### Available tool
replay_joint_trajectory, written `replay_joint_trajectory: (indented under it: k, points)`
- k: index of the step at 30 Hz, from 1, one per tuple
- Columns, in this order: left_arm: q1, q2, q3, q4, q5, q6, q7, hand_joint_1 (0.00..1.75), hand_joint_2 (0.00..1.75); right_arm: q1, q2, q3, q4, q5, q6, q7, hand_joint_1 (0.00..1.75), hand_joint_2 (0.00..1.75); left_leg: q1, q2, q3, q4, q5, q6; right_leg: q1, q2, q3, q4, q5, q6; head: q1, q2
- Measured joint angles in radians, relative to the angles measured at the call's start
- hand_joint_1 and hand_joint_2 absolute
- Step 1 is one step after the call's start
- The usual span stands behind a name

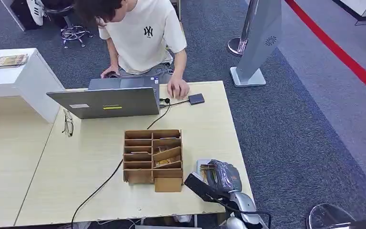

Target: Pass the card to the sensor for recognition and then transmit it.

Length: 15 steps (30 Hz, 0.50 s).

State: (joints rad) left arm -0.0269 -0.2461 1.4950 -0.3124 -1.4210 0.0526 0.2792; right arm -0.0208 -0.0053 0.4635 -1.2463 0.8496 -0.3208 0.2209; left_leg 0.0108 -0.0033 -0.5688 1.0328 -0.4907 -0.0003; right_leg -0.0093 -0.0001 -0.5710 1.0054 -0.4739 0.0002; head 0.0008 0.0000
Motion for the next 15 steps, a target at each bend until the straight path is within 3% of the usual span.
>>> replay_joint_trajectory:
  k: [4,7,12,15]
  points:
    - [0.000,-0.002,0.000,-0.002,-0.001,0.000,-0.002,0.00,0.00,0.015,0.001,-0.002,-0.021,0.016,-0.058,-0.031,1.75,1.75,0.000,0.000,0.000,0.000,0.000,0.000,0.000,0.000,0.000,0.000,0.000,0.000,0.000,0.000]
    - [0.000,-0.012,0.003,-0.013,0.000,-0.001,-0.007,0.00,0.00,0.043,0.003,-0.013,-0.081,0.042,-0.141,-0.073,1.75,1.75,0.000,0.000,-0.002,0.000,0.000,0.000,0.000,0.000,-0.001,0.000,0.000,0.000,0.000,0.000]
    - [0.000,-0.035,0.006,-0.032,0.000,-0.001,-0.010,0.00,0.00,0.093,0.021,-0.039,-0.207,0.061,-0.314,-0.193,1.75,1.75,0.000,0.000,-0.003,0.000,0.000,0.000,0.000,0.000,-0.003,0.000,0.000,0.000,0.000,0.000]
    - [0.000,-0.046,0.006,-0.040,0.000,0.002,-0.014,0.00,0.00,0.118,0.038,-0.050,-0.290,0.073,-0.359,-0.235,1.75,1.75,0.000,0.000,-0.004,0.000,0.000,0.000,0.000,0.000,-0.003,0.000,0.000,0.000,0.000,0.000]
